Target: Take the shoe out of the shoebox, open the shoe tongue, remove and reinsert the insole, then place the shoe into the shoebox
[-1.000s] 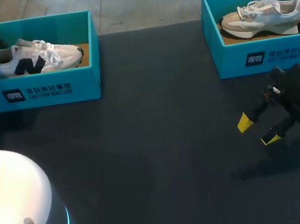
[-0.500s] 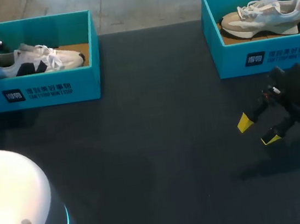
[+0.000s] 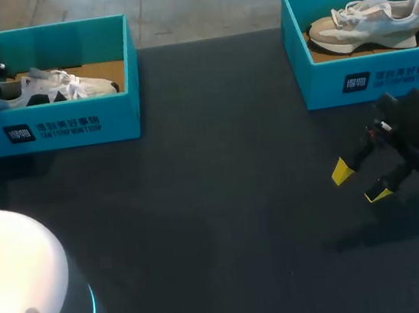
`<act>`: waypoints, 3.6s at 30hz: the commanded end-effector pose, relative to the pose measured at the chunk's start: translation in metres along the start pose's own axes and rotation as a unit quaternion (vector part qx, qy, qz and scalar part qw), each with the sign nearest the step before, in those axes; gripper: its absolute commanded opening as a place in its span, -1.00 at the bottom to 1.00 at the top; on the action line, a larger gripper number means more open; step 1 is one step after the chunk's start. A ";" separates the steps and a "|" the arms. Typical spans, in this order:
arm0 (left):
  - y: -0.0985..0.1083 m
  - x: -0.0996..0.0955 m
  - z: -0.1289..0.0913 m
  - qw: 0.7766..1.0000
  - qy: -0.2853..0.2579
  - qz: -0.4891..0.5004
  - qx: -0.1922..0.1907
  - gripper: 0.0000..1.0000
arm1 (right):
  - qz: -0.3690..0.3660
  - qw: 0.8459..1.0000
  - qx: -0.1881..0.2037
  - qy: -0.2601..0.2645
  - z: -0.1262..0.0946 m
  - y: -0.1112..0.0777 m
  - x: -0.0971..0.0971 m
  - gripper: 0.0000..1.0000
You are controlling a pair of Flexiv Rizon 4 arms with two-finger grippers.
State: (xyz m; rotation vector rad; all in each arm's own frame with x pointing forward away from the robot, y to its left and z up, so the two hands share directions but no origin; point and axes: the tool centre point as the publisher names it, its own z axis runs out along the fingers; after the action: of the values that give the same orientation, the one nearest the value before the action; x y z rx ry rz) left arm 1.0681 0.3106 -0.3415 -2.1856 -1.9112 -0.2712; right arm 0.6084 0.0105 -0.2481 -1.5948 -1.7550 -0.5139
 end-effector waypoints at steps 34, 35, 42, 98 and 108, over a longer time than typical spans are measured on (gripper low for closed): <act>0.001 -0.009 0.022 1.000 0.007 -0.001 0.029 -1.00 | 0.001 1.000 -0.001 -0.001 0.001 -0.001 0.000 1.00; 0.002 -0.009 0.023 1.000 0.006 -0.001 0.030 -1.00 | 0.001 1.000 -0.001 -0.001 0.001 -0.001 0.000 1.00; 0.004 -0.010 0.025 0.999 0.005 -0.002 0.032 -1.00 | 0.001 1.000 -0.001 -0.001 0.001 -0.001 0.000 1.00; -0.019 0.002 -0.103 0.992 -0.094 -0.080 -0.023 1.00 | 0.001 1.000 -0.001 -0.001 0.001 -0.001 0.000 1.00; -0.051 0.006 -0.124 0.989 -0.109 -0.096 -0.015 1.00 | 0.001 1.000 -0.001 -0.001 0.001 -0.001 0.000 1.00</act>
State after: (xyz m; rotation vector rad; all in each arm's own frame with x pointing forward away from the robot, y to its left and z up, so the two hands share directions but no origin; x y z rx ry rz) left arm 1.0332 0.2856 -0.2235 -2.1168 -2.2443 -0.0773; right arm 0.6085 0.0104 -0.2481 -1.5949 -1.7549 -0.5139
